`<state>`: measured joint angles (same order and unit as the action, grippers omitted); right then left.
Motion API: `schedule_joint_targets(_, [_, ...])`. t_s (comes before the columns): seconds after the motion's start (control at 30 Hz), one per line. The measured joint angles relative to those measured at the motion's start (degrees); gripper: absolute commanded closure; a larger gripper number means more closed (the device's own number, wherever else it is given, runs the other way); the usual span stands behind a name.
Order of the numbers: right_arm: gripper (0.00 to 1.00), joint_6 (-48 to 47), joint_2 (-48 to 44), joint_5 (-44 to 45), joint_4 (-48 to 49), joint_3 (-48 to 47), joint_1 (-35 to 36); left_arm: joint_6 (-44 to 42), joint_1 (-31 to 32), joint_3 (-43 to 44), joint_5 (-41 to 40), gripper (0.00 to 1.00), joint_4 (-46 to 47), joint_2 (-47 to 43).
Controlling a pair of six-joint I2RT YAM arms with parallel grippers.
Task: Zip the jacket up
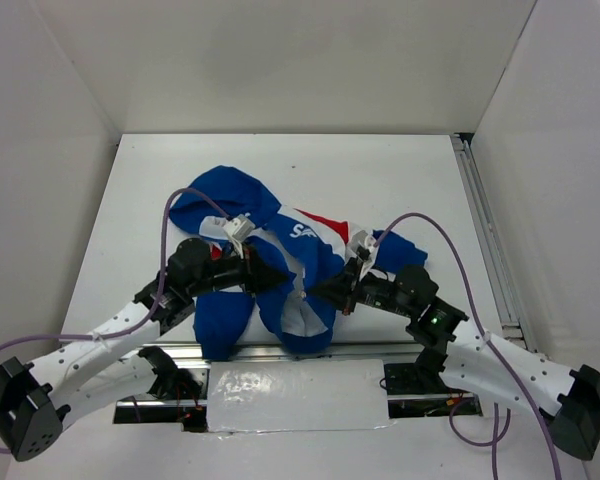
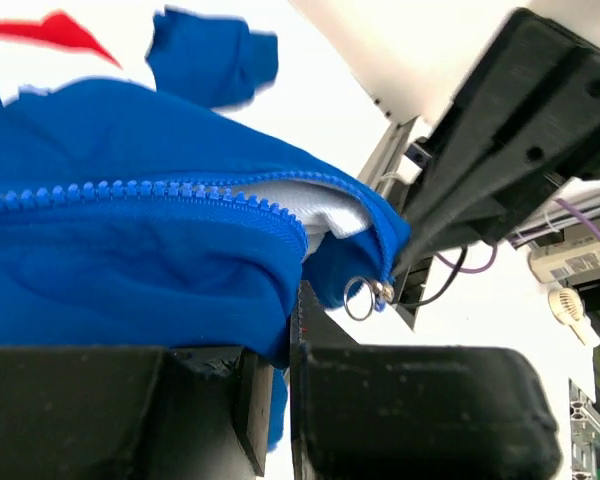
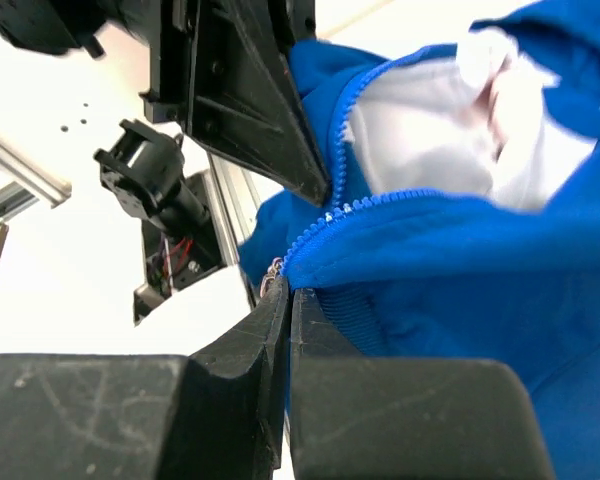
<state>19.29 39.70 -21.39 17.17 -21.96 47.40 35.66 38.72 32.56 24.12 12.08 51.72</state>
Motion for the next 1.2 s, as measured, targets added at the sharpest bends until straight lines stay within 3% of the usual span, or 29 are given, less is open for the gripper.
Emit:
schedule_joint_targets(0.2, [1.00, -0.8, -0.5, 0.2, 2.7, 1.6, 0.9, -1.0, 0.0, -2.9, 3.5, 1.00, 5.3, -3.8])
schedule_joint_targets(0.43, [1.00, -1.0, 1.8, -0.3, 3.4, 1.7, 1.6, -1.2, 0.0, -3.0, 5.5, 1.00, 9.4, -2.3])
schedule_joint_targets(1.2, [1.00, -1.0, 0.7, 0.9, 3.7, 1.8, 2.0, 0.7, 0.0, -3.1, 8.2, 1.00, 10.5, -0.4])
